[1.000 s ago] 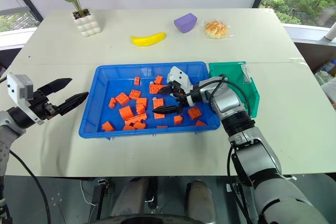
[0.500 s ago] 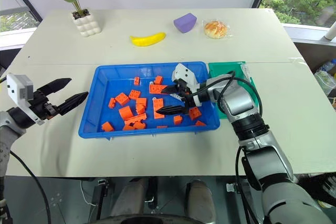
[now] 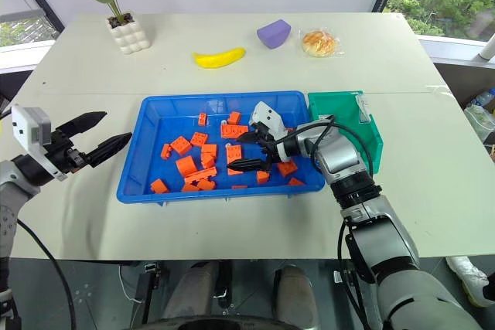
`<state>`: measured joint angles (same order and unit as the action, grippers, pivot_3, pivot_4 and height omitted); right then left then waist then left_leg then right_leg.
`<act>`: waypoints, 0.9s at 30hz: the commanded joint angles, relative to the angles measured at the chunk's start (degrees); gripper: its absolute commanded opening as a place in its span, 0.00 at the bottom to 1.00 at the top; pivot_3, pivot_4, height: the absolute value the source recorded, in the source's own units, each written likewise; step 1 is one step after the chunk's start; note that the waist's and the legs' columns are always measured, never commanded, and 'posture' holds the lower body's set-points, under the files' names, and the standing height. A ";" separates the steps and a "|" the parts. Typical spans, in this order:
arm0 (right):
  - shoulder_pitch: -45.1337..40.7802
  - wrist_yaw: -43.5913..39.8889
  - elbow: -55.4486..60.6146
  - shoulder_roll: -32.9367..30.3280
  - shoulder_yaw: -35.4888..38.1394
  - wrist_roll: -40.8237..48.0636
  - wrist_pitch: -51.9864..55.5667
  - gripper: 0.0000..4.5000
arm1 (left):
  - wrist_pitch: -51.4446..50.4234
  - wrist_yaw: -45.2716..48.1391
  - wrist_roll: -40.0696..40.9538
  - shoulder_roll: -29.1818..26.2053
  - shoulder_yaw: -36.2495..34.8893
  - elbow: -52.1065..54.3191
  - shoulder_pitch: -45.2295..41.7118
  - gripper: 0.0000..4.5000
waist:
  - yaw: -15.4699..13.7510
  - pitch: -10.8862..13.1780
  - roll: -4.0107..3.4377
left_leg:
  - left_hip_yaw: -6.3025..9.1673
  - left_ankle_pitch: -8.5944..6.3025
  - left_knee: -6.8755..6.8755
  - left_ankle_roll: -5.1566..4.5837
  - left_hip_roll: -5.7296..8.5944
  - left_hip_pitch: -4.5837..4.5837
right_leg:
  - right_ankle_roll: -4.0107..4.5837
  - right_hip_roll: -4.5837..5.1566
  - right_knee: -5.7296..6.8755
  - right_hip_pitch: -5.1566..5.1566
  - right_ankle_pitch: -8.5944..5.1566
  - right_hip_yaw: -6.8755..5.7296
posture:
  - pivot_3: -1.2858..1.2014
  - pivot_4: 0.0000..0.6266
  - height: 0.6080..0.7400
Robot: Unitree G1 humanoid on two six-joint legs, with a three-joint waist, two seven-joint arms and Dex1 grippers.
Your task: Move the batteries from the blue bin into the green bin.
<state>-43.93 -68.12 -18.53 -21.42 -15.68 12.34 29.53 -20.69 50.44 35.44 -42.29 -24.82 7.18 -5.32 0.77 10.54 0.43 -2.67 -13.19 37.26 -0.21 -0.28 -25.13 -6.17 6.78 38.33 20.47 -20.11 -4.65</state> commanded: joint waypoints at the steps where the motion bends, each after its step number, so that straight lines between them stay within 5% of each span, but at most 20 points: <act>1: -0.89 0.49 -1.44 0.69 -0.05 -0.48 -1.09 0.99 | 1.32 -0.45 -0.07 -0.31 -1.60 1.34 -0.13 1.00 | 0.00 -0.01 0.02 | 0.00 0.00 0.00 0.00 0.00 0.00 | 0.00 0.00 0.00 -0.01 0.00 0.00 | 0.52 0.24 1.00; 4: -1.17 0.60 -2.33 0.97 -0.05 -1.01 -1.64 0.81 | 1.42 -0.78 -0.02 -0.25 -1.71 1.48 -0.05 1.00 | 0.02 -0.03 0.05 | 0.01 0.00 0.01 0.00 0.00 0.00 | 0.00 0.00 0.00 -0.01 0.00 0.00 | 0.52 0.24 1.00; 9: -1.24 0.18 -2.56 0.82 0.12 -1.04 -1.85 0.26 | 1.55 -1.09 0.04 -0.26 -1.78 1.58 0.00 1.00 | 0.05 -0.04 0.06 | 0.01 0.00 0.01 0.00 0.00 0.01 | 0.00 0.00 0.00 -0.01 0.00 0.00 | 0.52 0.24 1.00; 24: -0.54 -0.83 1.36 -0.79 -0.99 -1.48 -0.18 0.26 | 2.16 -1.28 -0.39 0.02 -1.40 0.94 -0.12 1.00 | 0.14 -0.03 0.05 | 0.00 0.00 -0.01 0.00 0.00 0.00 | 0.00 0.00 0.00 0.01 0.00 0.00 | 0.52 0.24 1.00; 27: -0.25 -0.99 0.79 -0.94 -1.10 -1.54 0.25 0.07 | 2.39 -1.43 -0.40 0.08 -1.29 1.10 -0.05 1.00 | 0.10 -0.03 0.05 | 0.00 0.00 -0.01 0.00 0.00 0.00 | 0.00 0.00 0.00 0.02 0.00 0.00 | 0.52 0.24 1.00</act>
<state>-44.30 -68.90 -18.32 -21.85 -16.70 10.73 29.99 -19.43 49.38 35.23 -42.15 -24.99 7.20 -5.21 0.87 10.51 0.47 -2.68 -13.19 37.25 -0.21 -0.28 -25.12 -6.16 6.78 38.33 20.48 -20.10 -4.65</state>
